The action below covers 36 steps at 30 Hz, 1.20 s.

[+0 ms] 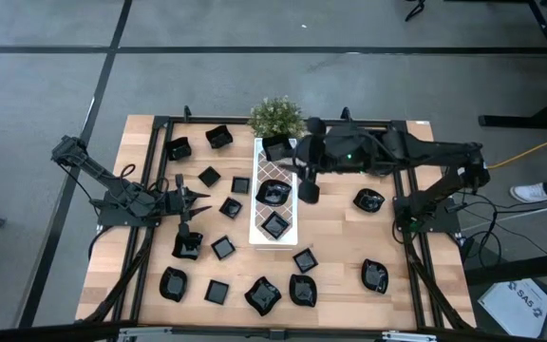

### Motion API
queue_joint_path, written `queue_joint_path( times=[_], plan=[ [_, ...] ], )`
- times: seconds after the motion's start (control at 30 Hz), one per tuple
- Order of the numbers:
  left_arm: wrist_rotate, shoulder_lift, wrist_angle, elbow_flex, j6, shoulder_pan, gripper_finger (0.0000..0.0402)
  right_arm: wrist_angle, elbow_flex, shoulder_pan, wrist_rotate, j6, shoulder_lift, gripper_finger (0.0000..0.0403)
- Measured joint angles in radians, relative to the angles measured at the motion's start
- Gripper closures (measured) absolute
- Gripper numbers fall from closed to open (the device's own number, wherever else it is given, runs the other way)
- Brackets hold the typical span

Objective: Pick & Place Mini shaped plates
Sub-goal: Stack the square plate on top of the square plate on the shelf

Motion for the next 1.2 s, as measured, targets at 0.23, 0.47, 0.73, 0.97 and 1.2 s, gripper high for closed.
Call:
queue_joint_path(
  times=[0.23,0.47,0.73,0.97,1.2],
  plan=[
    [0.000,0.000,0.000,0.000,0.000,0.000,0.0258,-0.010,-0.042,0.061,0.000,0.000,0.080,0.0290],
    [0.000,0.000,0.000,0.000,0.000,0.000,0.0258,-0.004,-0.043,0.068,-0.050,0.000,0.180,0.0290],
    [0.000,0.000,0.000,0.000,0.000,0.000,0.0258,-0.001,-0.043,0.068,-0.062,-0.001,0.256,0.0290],
    [0.000,0.000,0.000,0.000,0.000,0.000,0.0258,0.009,-0.043,0.055,-0.063,-0.001,0.264,0.0290],
    [0.000,0.000,0.000,0.000,0.000,0.000,0.0258,0.101,-0.043,0.025,-0.060,-0.001,0.264,0.0290]
  ],
)
